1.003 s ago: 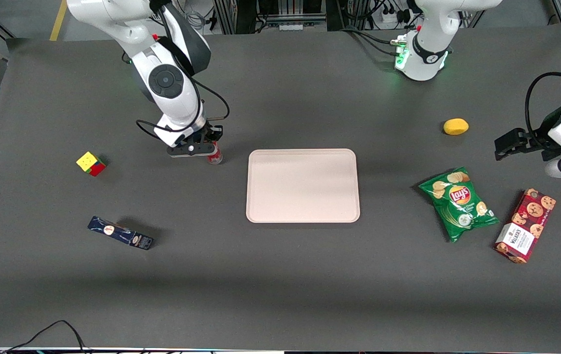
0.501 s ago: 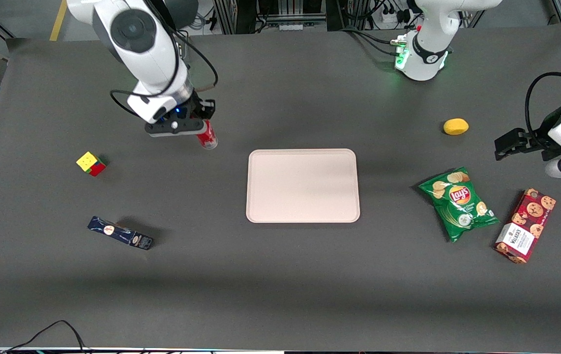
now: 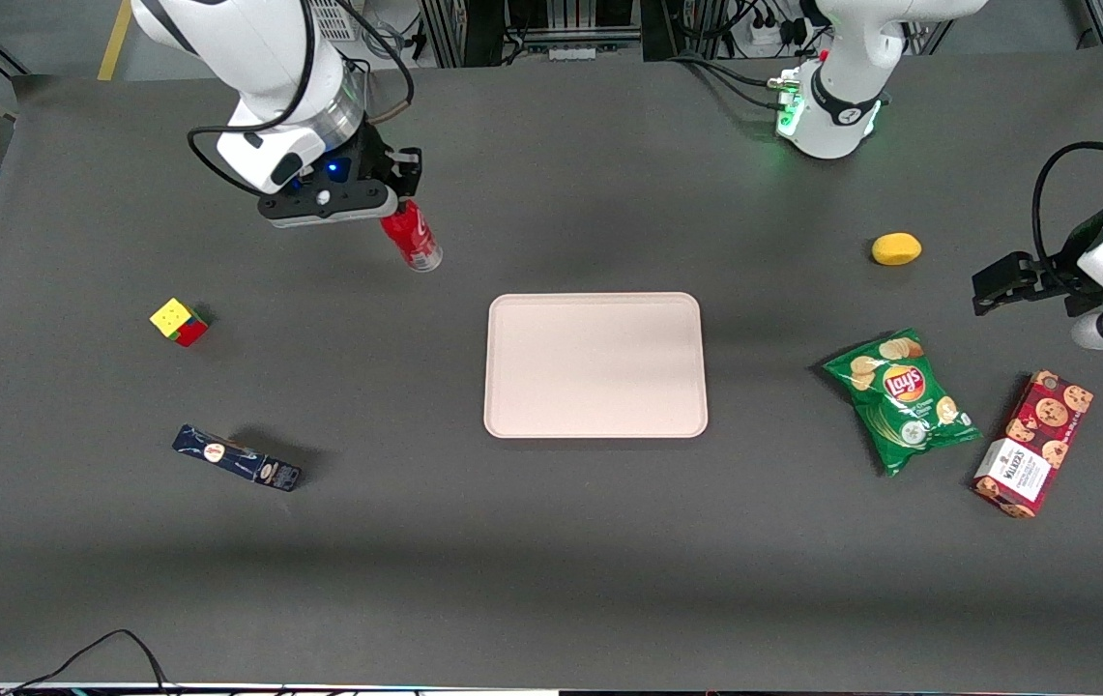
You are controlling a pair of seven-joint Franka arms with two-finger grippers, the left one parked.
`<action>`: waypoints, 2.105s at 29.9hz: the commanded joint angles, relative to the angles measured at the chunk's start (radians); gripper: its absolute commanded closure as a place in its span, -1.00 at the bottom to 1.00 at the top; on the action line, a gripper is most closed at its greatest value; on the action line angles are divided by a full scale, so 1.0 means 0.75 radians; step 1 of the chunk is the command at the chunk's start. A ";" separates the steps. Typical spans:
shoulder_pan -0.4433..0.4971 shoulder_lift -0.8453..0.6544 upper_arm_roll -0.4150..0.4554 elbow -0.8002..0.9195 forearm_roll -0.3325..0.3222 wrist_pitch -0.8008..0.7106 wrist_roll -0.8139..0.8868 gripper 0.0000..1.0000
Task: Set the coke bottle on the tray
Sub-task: 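Lift the bottle and carry it over the white tray, then lower the bottle onto the tray with the right gripper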
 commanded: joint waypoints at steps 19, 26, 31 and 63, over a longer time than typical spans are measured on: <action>0.187 0.524 0.026 0.192 -0.287 0.285 0.321 1.00; 0.187 0.604 0.022 0.194 -0.299 0.371 0.327 1.00; 0.187 0.643 0.022 0.194 -0.355 0.416 0.331 1.00; 0.205 0.839 0.020 0.192 -0.531 0.578 0.447 1.00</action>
